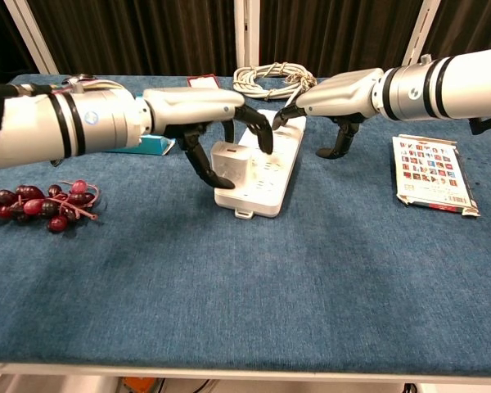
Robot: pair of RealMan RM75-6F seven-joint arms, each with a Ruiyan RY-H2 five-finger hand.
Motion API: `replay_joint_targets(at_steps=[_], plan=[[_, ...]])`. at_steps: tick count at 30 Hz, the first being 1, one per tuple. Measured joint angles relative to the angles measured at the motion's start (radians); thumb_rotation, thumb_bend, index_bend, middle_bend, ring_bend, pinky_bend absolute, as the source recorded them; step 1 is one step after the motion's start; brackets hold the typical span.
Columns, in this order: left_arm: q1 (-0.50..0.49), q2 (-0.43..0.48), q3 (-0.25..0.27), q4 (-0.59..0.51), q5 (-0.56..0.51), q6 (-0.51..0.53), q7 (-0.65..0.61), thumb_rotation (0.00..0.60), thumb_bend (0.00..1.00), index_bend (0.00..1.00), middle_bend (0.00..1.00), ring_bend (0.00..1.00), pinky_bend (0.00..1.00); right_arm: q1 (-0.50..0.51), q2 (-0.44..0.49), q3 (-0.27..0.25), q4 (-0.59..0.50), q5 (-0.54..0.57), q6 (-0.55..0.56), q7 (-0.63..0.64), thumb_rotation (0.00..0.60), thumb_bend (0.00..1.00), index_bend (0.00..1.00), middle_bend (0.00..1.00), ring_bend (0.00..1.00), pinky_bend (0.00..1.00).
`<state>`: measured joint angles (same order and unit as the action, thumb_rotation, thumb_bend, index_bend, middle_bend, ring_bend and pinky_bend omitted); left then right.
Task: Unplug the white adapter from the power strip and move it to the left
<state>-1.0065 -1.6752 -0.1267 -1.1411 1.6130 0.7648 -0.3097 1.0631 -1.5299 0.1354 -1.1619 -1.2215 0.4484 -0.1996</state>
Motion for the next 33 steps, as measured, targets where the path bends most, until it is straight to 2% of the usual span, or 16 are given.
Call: replay_joint_targets(at_steps=[11,16,21,24,33], plan=[[-0.017,-0.023,0.030,0.051,-0.014,0.013,0.054,0.600,0.34,0.40,0.39,0.30,0.53,0.007,-0.020,-0.021,0.029,-0.018,0.004,0.033,0.600,0.38,0.13,0.11,0.00,0.00],[-0.014,-0.026,0.043,0.066,-0.012,0.038,0.065,0.600,0.34,0.48,0.49,0.40,0.62,0.010,-0.021,-0.030,0.031,-0.023,0.004,0.036,0.600,0.39,0.13,0.11,0.00,0.00],[-0.007,-0.039,0.053,0.089,-0.004,0.075,0.022,0.600,0.34,0.60,0.61,0.52,0.69,0.012,-0.021,-0.037,0.027,-0.019,0.006,0.029,0.600,0.38,0.13,0.11,0.00,0.00],[-0.003,-0.054,0.064,0.123,0.012,0.115,0.000,0.600,0.36,0.63,0.66,0.56,0.74,0.014,-0.021,-0.041,0.025,-0.012,0.006,0.023,0.600,0.38,0.13,0.11,0.00,0.00],[0.010,-0.085,0.091,0.188,0.042,0.197,-0.084,0.600,0.37,0.68,0.71,0.59,0.78,0.020,-0.025,-0.061,0.020,0.002,0.016,-0.037,0.600,0.38,0.14,0.12,0.00,0.00]])
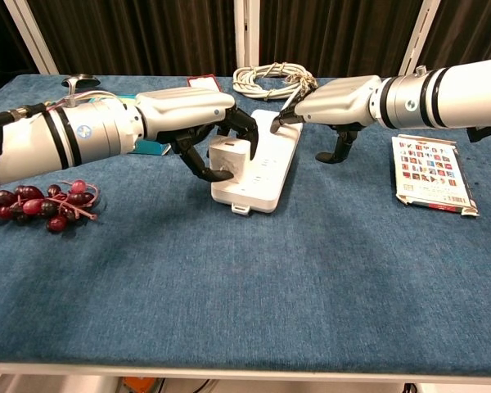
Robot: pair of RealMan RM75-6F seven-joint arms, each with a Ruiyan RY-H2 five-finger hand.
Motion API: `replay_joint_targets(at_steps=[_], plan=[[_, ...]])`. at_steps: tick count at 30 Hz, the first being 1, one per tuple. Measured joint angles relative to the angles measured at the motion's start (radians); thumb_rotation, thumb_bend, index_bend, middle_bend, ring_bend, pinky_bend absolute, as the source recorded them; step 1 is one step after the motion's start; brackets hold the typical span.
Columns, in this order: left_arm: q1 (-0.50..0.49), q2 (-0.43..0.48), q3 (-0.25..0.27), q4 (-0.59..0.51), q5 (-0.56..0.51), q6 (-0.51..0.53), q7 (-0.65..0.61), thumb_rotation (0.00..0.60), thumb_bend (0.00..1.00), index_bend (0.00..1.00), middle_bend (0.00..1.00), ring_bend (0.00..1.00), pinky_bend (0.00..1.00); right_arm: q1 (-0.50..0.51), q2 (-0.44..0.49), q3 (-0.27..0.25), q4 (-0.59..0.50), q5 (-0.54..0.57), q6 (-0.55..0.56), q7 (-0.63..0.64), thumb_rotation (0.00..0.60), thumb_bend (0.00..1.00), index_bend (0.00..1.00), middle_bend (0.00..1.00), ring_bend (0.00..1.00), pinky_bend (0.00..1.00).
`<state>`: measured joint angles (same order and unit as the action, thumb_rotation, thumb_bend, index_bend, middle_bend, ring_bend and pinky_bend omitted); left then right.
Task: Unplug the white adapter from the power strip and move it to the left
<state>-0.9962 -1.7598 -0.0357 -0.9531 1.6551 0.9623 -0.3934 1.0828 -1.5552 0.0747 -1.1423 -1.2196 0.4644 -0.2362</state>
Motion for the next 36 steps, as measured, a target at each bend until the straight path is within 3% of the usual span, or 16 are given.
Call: replay_joint_targets(at_steps=[12,17,23,28,31,36], plan=[[0.011,-0.002,0.016,0.025,0.011,0.057,-0.061,0.600,0.37,0.69,0.72,0.60,0.78,-0.003,-0.010,-0.032,-0.024,0.067,0.048,-0.132,0.600,0.38,0.15,0.12,0.00,0.00],[0.031,0.014,0.008,0.015,0.003,0.107,-0.064,0.600,0.37,0.63,0.68,0.56,0.75,-0.014,0.001,-0.025,-0.054,0.071,0.094,-0.139,0.600,0.38,0.15,0.12,0.00,0.00],[0.115,0.073,0.009,-0.007,-0.035,0.167,-0.027,0.600,0.34,0.48,0.56,0.43,0.60,-0.049,0.064,-0.006,-0.147,0.038,0.194,-0.113,0.600,0.38,0.16,0.12,0.00,0.00],[0.162,0.131,0.030,-0.080,-0.079,0.133,0.049,0.600,0.18,0.23,0.29,0.17,0.28,-0.104,0.162,0.000,-0.260,0.006,0.295,-0.096,0.600,0.38,0.15,0.12,0.00,0.00],[0.185,0.164,0.039,-0.141,-0.110,0.106,0.120,0.600,0.13,0.15,0.19,0.08,0.18,-0.152,0.229,-0.002,-0.335,-0.006,0.369,-0.095,0.600,0.38,0.14,0.11,0.00,0.00],[0.250,0.225,0.038,-0.257,-0.159,0.126,0.202,0.600,0.09,0.11,0.15,0.05,0.14,-0.257,0.337,-0.013,-0.446,-0.019,0.510,-0.092,0.600,0.37,0.07,0.09,0.00,0.00]])
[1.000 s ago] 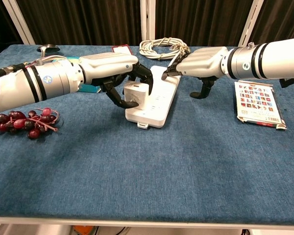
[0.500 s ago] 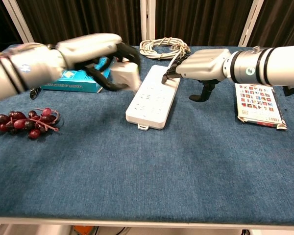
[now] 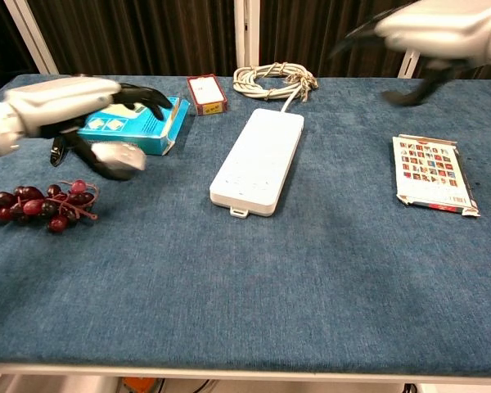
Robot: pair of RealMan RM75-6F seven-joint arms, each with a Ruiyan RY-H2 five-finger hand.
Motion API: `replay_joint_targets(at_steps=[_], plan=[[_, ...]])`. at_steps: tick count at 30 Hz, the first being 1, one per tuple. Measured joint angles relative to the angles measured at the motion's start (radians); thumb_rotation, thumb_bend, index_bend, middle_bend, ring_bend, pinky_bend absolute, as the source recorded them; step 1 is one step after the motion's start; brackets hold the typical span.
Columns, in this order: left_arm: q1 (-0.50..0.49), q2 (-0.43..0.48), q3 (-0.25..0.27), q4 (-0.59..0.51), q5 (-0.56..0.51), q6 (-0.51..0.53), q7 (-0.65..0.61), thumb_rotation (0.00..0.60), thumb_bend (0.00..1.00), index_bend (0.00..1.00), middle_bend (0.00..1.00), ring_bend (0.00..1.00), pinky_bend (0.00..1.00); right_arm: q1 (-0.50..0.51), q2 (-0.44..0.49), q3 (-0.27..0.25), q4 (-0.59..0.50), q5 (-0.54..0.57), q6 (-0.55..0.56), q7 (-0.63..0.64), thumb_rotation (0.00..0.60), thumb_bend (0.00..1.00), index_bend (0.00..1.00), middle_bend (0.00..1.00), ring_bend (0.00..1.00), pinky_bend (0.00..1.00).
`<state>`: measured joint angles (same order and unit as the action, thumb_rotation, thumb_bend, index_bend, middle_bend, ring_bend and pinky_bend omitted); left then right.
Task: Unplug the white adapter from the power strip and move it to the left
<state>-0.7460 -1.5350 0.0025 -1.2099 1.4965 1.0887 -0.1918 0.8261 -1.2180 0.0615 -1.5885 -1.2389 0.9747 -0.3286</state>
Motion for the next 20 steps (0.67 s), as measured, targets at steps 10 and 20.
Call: replay_joint_targets(at_steps=[10,20], plan=[[0.279,0.234,-0.007,-0.180,-0.121,0.290,0.118,0.600,0.09,0.11,0.15,0.05,0.12,-0.342,0.158,-0.071,-0.102,-0.034,0.370,0.107,0.600,0.36,0.00,0.04,0.00,0.00],[0.567,0.370,0.057,-0.370,-0.169,0.543,0.249,0.600,0.09,0.11,0.15,0.05,0.10,-0.620,0.130,-0.141,-0.031,-0.162,0.639,0.293,0.600,0.36,0.00,0.01,0.00,0.00]])
